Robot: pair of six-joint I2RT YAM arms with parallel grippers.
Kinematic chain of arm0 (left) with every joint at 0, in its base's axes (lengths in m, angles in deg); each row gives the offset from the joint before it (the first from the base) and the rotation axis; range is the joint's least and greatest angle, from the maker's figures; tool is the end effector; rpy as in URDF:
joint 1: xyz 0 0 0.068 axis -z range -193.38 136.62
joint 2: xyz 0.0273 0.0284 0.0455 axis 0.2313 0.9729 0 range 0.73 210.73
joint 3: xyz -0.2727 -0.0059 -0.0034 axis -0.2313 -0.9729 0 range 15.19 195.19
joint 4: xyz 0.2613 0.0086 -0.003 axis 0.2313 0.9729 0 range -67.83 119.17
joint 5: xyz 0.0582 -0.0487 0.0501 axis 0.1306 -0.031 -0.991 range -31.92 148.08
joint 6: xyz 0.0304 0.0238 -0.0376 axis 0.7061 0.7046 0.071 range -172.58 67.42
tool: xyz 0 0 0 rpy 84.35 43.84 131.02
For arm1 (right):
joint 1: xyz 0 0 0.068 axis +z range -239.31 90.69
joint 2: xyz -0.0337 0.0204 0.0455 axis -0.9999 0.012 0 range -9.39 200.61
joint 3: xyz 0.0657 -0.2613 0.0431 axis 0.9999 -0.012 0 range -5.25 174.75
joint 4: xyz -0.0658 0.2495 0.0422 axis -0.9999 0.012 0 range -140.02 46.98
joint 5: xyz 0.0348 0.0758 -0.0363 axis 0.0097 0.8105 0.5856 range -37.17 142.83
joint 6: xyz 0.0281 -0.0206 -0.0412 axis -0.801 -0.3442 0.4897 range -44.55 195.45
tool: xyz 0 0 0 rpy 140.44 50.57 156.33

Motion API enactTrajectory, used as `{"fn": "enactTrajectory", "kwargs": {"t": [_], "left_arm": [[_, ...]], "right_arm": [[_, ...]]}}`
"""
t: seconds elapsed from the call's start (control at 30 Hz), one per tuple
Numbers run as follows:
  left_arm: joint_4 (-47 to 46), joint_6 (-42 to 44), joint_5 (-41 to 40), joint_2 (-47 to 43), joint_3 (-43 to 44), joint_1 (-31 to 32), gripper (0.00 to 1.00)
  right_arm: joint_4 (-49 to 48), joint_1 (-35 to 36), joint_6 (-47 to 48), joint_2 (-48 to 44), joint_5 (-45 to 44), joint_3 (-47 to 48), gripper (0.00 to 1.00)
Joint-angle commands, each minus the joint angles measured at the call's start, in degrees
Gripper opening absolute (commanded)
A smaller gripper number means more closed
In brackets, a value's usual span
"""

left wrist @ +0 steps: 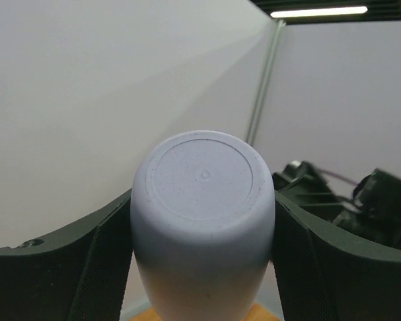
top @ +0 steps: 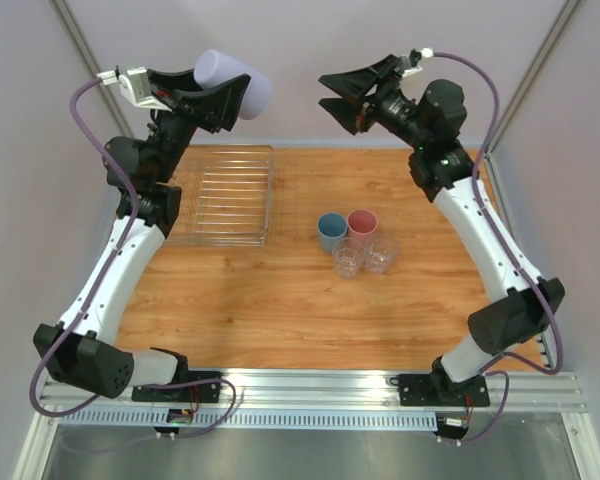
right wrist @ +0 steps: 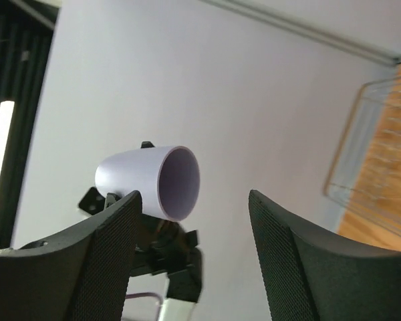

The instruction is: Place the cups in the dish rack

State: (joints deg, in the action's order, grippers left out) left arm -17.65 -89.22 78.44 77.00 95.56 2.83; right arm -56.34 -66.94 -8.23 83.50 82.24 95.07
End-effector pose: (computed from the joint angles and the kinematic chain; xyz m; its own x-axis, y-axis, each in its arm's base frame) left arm 0.2603 -0.0885 0.5218 0.2348 -0.6509 -0.7220 0.8005 0.5508 -0.2362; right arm 0.3360 0.1572 0.4934 -0.7437 0.6303 -0.2231 -0.3037 -0.0212 0.9525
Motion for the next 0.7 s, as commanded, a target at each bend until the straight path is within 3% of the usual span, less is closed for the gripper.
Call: {"fn": "enactTrajectory", "kwargs": {"t": [0.0, 0.07, 0.13, 0.17, 0.2, 0.27, 0.33, 0.5, 0.67], "left_arm": [[16.83, 13.24, -2.86, -5.06, 0.04, -0.65, 0.46], [29.80, 20.95, -7.60, -6.48, 0.39, -0.65, 0.46], [36.97, 24.76, -14.07, -7.97, -0.39, -0.65, 0.47], [41.96, 26.95, -16.90, -8.50, -1.01, -0.74, 0.47], [43.75, 27.58, -22.59, -9.29, -2.84, -1.17, 0.47], [46.30, 29.16, -25.36, -10.08, -5.05, -1.79, 0.47], [45.97, 29.09, -27.73, -11.14, -9.51, -3.36, 0.47], [40.28, 26.54, -28.45, -10.27, -15.15, -6.62, 0.47], [30.52, 27.94, -26.34, -6.49, -19.03, -7.15, 0.47]], "right_arm": [[30.42, -2.33, 22.48, -7.52, -3.38, 6.38, 0.68], [40.45, -4.52, 30.71, -9.29, -5.14, 6.30, 0.69], [46.38, -5.14, 36.54, -12.10, -11.19, 5.43, 0.73], [50.41, -5.14, 41.36, -13.07, -13.39, 4.46, 0.78], [52.10, -5.06, 43.49, -15.16, -18.11, 2.10, 0.89], [53.78, -5.14, 48.40, -17.46, -22.62, -2.12, 0.96], [52.65, -5.06, 50.97, -21.40, -29.04, -9.32, 1.00], [50.37, -5.14, 59.67, -24.32, -42.13, -16.90, 1.00], [42.82, -5.23, 62.67, -25.47, -45.23, -21.38, 1.00]]}}
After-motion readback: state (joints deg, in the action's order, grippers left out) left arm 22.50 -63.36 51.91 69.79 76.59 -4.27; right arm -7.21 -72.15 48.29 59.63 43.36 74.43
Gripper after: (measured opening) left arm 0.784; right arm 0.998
